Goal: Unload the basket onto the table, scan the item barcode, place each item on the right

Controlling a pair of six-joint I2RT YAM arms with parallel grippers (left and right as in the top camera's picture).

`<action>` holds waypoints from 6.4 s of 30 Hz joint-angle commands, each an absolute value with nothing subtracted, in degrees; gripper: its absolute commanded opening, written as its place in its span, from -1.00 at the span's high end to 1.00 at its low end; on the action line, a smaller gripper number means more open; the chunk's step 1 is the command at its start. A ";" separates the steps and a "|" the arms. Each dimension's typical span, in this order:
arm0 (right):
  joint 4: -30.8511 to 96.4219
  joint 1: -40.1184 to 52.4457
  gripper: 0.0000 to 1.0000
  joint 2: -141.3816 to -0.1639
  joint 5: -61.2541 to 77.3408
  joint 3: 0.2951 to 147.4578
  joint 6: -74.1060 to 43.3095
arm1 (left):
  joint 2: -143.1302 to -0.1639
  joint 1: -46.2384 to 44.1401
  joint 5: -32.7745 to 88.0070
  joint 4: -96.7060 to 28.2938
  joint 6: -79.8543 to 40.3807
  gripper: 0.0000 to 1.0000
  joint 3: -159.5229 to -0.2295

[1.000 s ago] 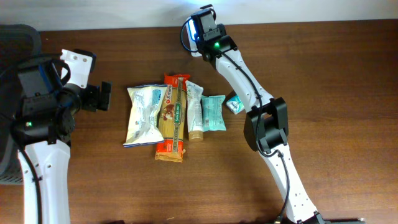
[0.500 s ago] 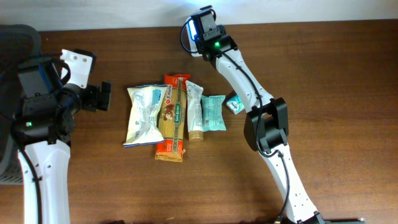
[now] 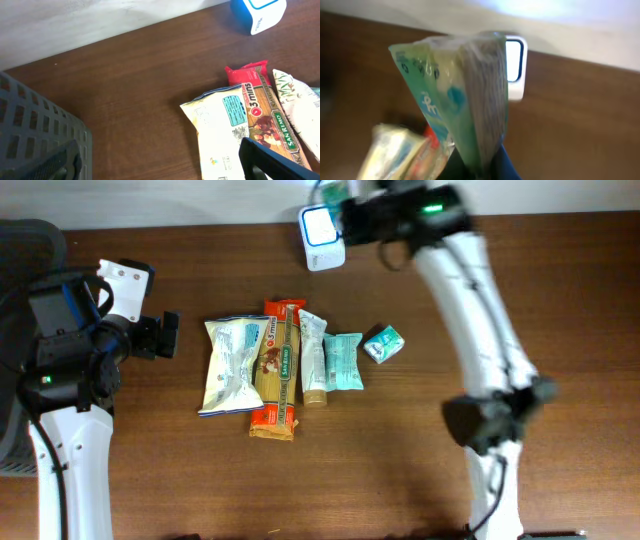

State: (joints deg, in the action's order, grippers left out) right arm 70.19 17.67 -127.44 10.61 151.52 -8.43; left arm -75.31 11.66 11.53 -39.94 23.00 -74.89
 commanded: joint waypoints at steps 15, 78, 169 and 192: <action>91.02 -12.84 0.92 -122.26 17.12 128.42 -9.93 | -74.65 11.90 11.51 -40.18 23.90 -0.98 -75.05; 48.53 20.29 0.24 -122.32 4.91 99.15 -35.55 | -74.65 11.90 11.51 -40.23 23.90 -0.98 -75.05; 69.73 -3.40 0.92 -115.35 88.95 102.10 -10.02 | -74.65 11.90 11.51 -41.28 23.92 -0.98 -75.05; 73.01 -3.11 0.92 -101.30 86.85 112.84 -8.60 | -74.65 11.90 11.51 -41.28 23.90 -0.98 -75.05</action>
State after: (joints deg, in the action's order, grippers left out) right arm 73.23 -3.40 -101.84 87.33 112.09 -10.22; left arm -75.31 11.66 11.53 -41.23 23.00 -74.89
